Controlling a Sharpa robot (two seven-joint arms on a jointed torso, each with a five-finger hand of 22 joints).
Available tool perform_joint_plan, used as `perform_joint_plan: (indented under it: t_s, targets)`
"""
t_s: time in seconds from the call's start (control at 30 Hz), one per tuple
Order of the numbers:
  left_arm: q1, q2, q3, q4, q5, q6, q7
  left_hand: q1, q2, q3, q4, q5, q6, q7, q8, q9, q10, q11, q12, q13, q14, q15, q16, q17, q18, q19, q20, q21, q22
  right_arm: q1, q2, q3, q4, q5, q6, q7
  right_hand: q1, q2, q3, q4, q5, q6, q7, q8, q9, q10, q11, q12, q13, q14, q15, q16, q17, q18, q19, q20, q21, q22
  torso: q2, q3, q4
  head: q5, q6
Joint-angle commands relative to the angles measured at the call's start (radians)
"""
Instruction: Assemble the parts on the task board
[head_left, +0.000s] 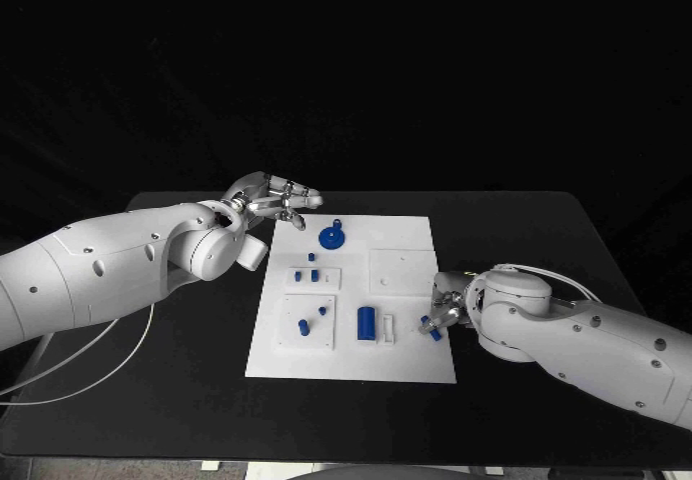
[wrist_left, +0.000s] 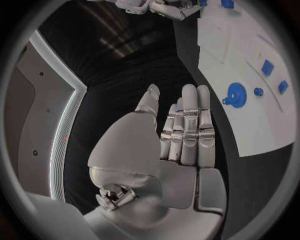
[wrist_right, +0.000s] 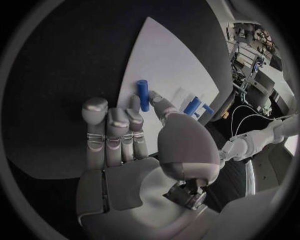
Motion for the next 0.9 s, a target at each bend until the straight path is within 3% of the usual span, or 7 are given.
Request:
perform_joint_plan:
  t_s: [0.03,0.23,0.4,0.5,0.6,0.67,0.9]
  targets:
    - [0.001,0.0,0.001,0.004,-0.002,0.015,0.002,0.001,0.007,-0.004,0.0,0.003,-0.01,-0.001,-0.002,0.001,0.001,0.002,-0.002,0.001,0.003,0.001,-0.005,-0.001,-0.007,0.006,0.001,-0.001,-0.001,-0.031,0.001,-0.028,-0.024,0.018,0.052,-0.061,-0.006,0.025,0.075,-0.061,0.037,-0.03,0.016,-0.004,-0.716,-0.008,0.0,-0.001,-0.001,0.0,0.004,-0.003,0.001,-0.004,0.057,0.006,-0.005,0.062,0.0,-0.0006,-0.0003,-0.001,0.001]
    - [0.001,-0.002,0.001,0.005,-0.002,0.014,0.001,0.0,0.008,-0.005,0.001,0.003,-0.012,0.0,-0.003,0.001,0.002,0.002,-0.002,0.001,0.003,0.001,-0.005,-0.001,-0.006,0.007,0.001,-0.001,-0.001,-0.031,-0.001,-0.029,-0.02,0.104,-0.009,-0.056,-0.018,0.02,0.118,-0.062,0.213,-0.042,0.021,-0.004,-0.719,-0.01,-0.001,-0.001,-0.002,-0.001,0.002,-0.002,0.001,-0.003,0.058,0.004,-0.003,0.063,0.001,0.0006,0.0005,-0.002,0.0]
    - [0.001,-0.004,0.0,0.006,-0.003,0.014,0.001,0.0,0.008,-0.005,0.001,0.003,-0.012,0.0,-0.003,0.001,0.002,0.002,-0.002,0.001,0.003,0.001,-0.005,-0.001,-0.006,0.007,0.001,-0.001,-0.001,-0.031,-0.006,-0.03,-0.022,0.255,-0.085,-0.041,-0.051,0.019,0.275,-0.118,0.38,-0.049,0.03,-0.004,-0.72,-0.012,-0.002,0.0,-0.001,-0.004,-0.001,-0.002,0.002,0.001,0.057,0.0,0.01,0.073,0.0,0.0009,0.0,0.001,-0.001]
    - [0.001,-0.004,0.0,0.006,-0.004,0.014,0.0,0.001,0.009,-0.005,0.001,0.003,-0.012,0.0,-0.002,0.001,0.002,0.002,-0.002,0.001,0.004,0.001,-0.004,-0.001,-0.006,0.008,0.001,0.0,-0.001,-0.031,-0.01,-0.028,-0.019,0.344,-0.14,-0.027,-0.072,0.02,0.292,-0.122,0.39,-0.043,0.028,-0.004,-0.719,-0.009,-0.004,0.002,-0.001,-0.004,-0.003,-0.001,0.002,0.001,0.057,-0.001,0.016,0.077,0.0,0.0014,0.0,0.002,-0.002]
    - [0.001,-0.005,0.0,0.006,-0.005,0.014,0.0,0.001,0.009,-0.005,0.001,0.003,-0.012,0.0,-0.002,0.001,0.002,0.002,-0.002,0.001,0.004,0.001,-0.004,-0.001,-0.006,0.008,0.001,0.0,-0.001,-0.031,-0.013,-0.025,-0.01,0.408,-0.196,-0.011,-0.09,0.027,0.151,-0.07,0.242,-0.033,0.018,-0.003,-0.718,0.0,-0.005,0.007,0.001,-0.001,-0.002,-0.001,0.001,0.0,0.058,0.001,0.013,0.073,0.001,0.0019,-0.0002,0.003,-0.002]
    - [0.001,-0.005,0.0,0.007,-0.005,0.014,-0.001,0.001,0.009,-0.005,0.001,0.003,-0.012,0.0,-0.002,0.001,0.002,0.002,-0.002,0.001,0.004,0.001,-0.004,-0.001,-0.006,0.008,0.001,0.0,-0.001,-0.031,-0.014,-0.023,-0.003,0.437,-0.228,-0.002,-0.066,0.038,0.078,-0.05,0.245,-0.03,0.013,-0.004,-0.718,-0.001,-0.006,0.007,0.001,0.0,-0.002,-0.001,0.0,-0.002,0.06,0.0,0.015,0.069,0.001,0.0018,0.0,0.003,-0.003]
    - [0.001,-0.005,0.0,0.007,-0.008,0.015,-0.002,0.001,0.009,-0.005,0.001,0.003,-0.012,0.0,-0.002,0.001,0.002,0.002,-0.002,0.001,0.004,0.001,-0.004,-0.001,-0.006,0.008,0.001,0.0,-0.001,-0.03,-0.011,-0.017,0.014,0.497,-0.301,0.019,-0.06,0.036,0.063,-0.042,0.256,-0.019,0.01,-0.003,-0.718,0.0,-0.008,0.005,-0.002,-0.001,-0.005,-0.005,-0.005,-0.003,0.06,-0.003,0.019,0.068,0.001,0.0011,0.0001,0.004,-0.004]
